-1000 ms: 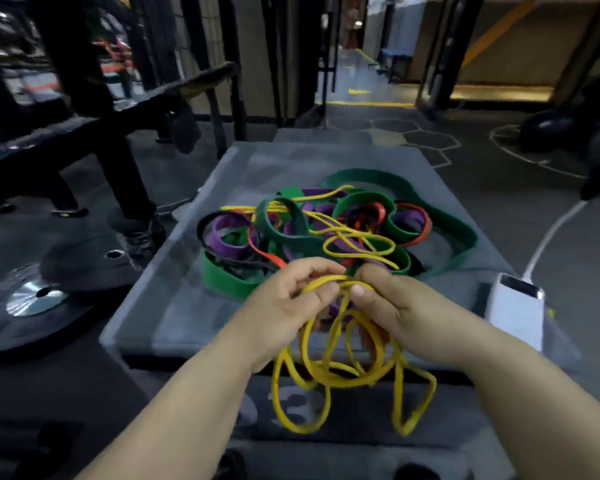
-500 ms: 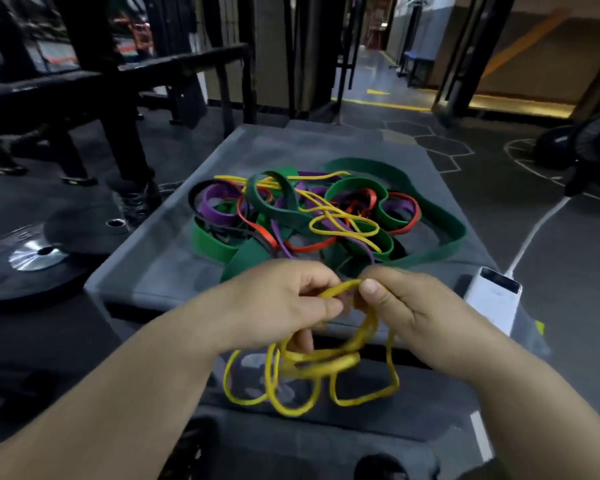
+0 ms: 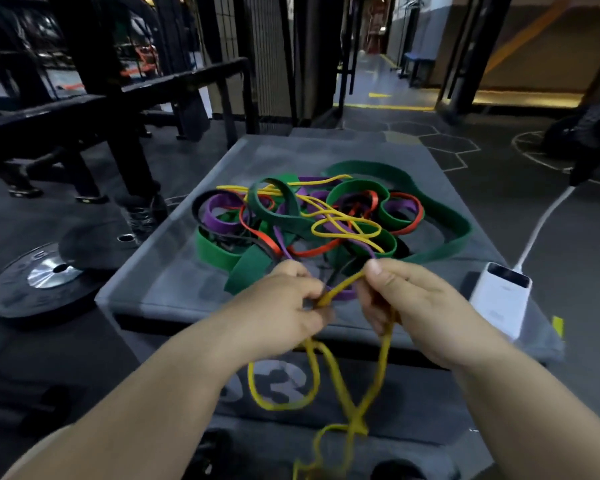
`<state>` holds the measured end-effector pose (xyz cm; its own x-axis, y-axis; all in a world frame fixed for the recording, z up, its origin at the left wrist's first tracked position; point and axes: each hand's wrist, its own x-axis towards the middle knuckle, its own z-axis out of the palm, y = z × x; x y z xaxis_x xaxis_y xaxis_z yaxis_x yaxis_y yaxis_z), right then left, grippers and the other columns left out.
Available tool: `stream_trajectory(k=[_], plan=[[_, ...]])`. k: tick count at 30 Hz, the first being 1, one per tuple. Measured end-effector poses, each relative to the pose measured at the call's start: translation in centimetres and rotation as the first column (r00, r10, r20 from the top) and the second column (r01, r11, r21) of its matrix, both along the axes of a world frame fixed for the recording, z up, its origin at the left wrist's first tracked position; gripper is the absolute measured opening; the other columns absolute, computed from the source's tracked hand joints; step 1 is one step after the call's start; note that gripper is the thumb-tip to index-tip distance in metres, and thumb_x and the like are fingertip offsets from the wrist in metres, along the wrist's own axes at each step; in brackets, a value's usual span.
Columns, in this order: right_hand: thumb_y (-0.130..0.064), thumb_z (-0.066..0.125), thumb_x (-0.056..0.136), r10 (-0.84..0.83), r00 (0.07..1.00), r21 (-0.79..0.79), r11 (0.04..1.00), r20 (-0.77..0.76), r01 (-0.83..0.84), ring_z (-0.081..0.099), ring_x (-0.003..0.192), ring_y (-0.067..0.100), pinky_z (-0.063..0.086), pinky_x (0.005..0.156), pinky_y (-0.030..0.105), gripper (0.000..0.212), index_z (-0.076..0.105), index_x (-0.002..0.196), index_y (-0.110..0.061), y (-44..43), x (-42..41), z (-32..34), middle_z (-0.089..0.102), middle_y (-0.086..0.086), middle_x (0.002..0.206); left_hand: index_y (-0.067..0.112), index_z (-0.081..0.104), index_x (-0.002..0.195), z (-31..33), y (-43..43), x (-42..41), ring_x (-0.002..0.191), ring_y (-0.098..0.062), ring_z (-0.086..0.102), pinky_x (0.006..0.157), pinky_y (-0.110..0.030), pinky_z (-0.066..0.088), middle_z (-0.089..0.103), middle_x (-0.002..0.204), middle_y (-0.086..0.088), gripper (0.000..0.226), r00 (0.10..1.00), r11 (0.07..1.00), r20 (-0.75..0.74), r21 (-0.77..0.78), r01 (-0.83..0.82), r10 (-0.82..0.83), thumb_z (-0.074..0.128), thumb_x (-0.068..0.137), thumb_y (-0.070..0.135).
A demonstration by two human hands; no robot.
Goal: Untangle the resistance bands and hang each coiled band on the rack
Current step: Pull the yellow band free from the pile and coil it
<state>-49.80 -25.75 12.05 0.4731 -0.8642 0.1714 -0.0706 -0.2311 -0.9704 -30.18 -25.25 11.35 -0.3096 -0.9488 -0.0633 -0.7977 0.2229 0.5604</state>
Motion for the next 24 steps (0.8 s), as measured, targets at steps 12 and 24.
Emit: stream_trajectory(k=[12,24], plan=[[-0.032,0.047,0.101,0.137,0.332,0.095,0.797,0.933,-0.597,0.036,0.050,0.007,0.035,0.051,0.019,0.029,0.047,0.128,-0.022,-3.8,-3.2,2.1,0.057,0.005,0.063,0.029,0.049,0.082,-3.1,-2.1,2.3,0.078,-0.011,0.058,0.079,-0.032,0.044,0.064,0.084,0.006,0.021,0.996,0.926,-0.015,0.369,0.085,-0.085,0.048,0.099,0.041],[-0.048,0.069,0.084,0.020,0.935,0.155,0.985,0.355,-0.080,0.068,0.080,0.027,0.056,0.067,0.032,0.042,0.073,0.106,-0.013,-4.1,1.7,-3.0,0.071,0.013,0.090,0.025,0.061,0.079,-1.0,-0.9,-0.2,0.049,0.006,0.047,0.053,-0.008,0.033,0.047,0.049,0.019,0.027,0.870,0.960,-0.493,0.235,0.151,-0.016,0.045,0.101,0.023]])
